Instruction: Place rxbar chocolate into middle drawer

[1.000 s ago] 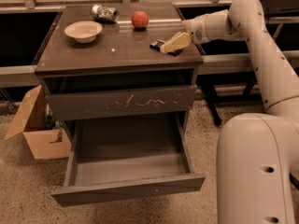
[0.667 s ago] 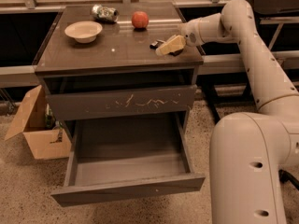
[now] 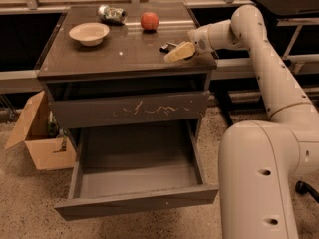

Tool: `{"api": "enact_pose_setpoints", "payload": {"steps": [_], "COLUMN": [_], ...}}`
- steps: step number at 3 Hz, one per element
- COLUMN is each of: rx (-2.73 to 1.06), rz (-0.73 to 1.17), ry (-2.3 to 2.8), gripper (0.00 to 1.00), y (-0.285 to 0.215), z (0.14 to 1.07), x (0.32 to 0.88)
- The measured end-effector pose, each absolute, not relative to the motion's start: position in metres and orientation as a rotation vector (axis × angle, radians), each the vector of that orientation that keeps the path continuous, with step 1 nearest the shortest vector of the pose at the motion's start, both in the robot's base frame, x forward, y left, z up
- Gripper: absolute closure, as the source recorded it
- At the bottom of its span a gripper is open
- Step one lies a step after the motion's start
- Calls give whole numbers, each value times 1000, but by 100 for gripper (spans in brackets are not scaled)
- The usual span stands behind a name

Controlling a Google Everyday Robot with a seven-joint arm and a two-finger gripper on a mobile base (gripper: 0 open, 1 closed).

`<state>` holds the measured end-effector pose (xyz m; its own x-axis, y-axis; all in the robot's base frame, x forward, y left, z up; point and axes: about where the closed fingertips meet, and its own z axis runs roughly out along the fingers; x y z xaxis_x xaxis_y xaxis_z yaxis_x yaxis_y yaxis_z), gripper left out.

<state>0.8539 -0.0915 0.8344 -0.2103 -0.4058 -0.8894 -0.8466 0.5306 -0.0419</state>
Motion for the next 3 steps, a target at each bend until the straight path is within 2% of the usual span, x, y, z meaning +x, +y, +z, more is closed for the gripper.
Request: {"api": "enact_pose_setpoints", "payload": {"steps": [1,2,3], "rx": [-1013,-995,-988], "rz": [595,604,610], "ry": [1826,1838,1849], "gripper": [0,15,38], "y": [-93,-94,-95], "z": [829,823,819], "x": [859,863,864]}}
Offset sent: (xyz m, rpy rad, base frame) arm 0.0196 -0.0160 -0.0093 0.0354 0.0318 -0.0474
